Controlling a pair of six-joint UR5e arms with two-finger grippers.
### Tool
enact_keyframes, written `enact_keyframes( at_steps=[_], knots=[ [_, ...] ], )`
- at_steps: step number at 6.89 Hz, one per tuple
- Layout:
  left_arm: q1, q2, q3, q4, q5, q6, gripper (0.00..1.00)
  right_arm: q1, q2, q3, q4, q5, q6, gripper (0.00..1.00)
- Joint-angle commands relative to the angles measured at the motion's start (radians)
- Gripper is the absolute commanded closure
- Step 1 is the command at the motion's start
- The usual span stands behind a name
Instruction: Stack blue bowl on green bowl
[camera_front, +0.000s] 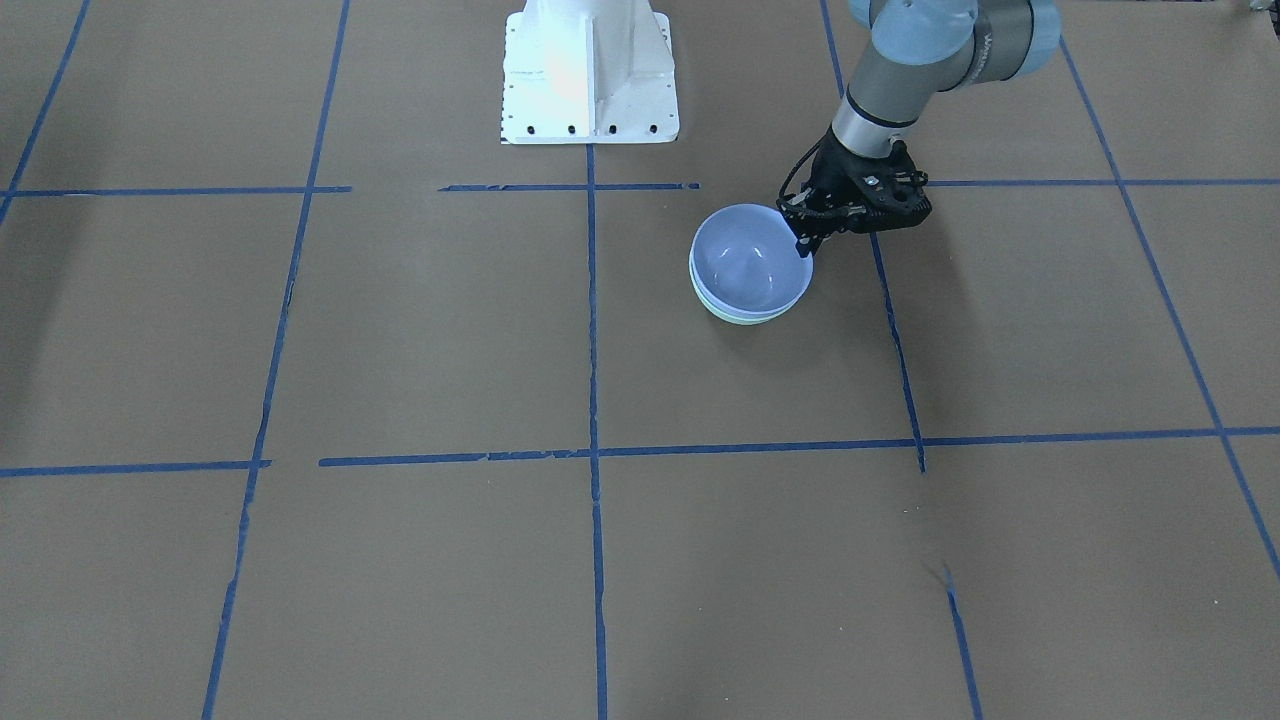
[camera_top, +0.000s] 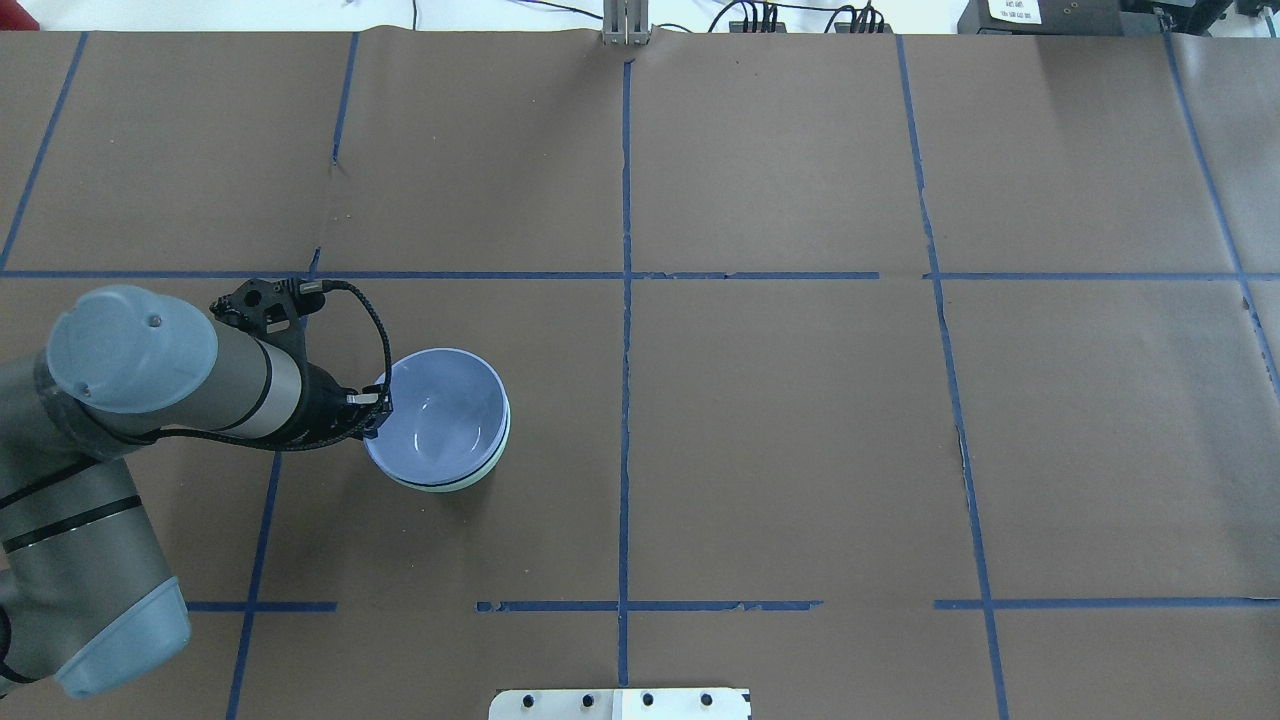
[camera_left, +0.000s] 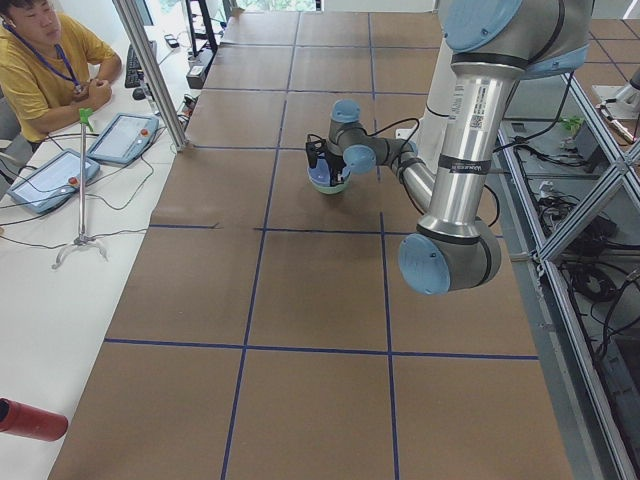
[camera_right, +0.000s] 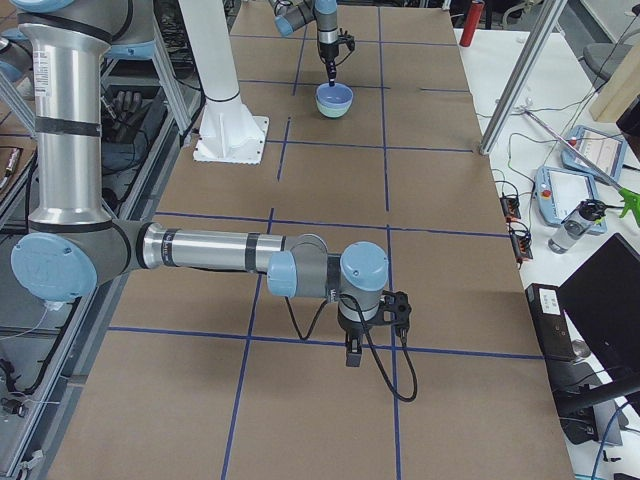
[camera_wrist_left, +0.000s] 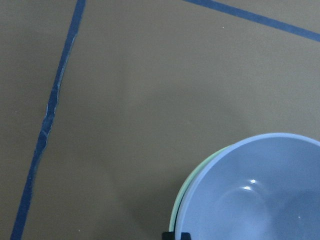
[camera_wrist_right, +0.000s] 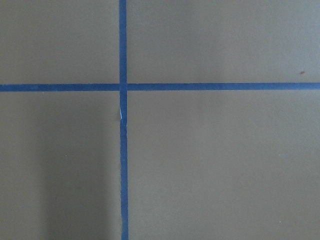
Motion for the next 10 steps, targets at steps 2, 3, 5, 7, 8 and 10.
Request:
enact_keyframes(
  at_steps=[2,3,5,7,8,10],
  knots=[
    [-0.004,-0.004,-0.004,0.001,0.001,-0.003,0.01,0.0,0.0,0.0,0.0,0.0,0.0,0.0],
    [-0.016,0.006,-0.033,0.001,-0.003,-0.003,0.0,0.0,0.0,0.0,-0.002,0.0,0.0,0.0],
    [-0.082,0.044,-0.065,0.001,-0.019,0.087,0.0,0.0,0.0,0.0,-0.002,0.002,0.0,0.0],
    [-0.284,0.122,-0.067,0.001,-0.185,0.423,0.0,0.0,0.0,0.0,0.0,0.0,0.0,0.0],
    [-0.42,0.192,-0.064,0.006,-0.272,0.654,0.0,0.0,0.0,0.0,0.0,0.0,0.0,0.0],
    [-0.595,0.306,-0.049,0.103,-0.293,1.081,0.0,0.0,0.0,0.0,0.0,0.0,0.0,0.0]
  ],
)
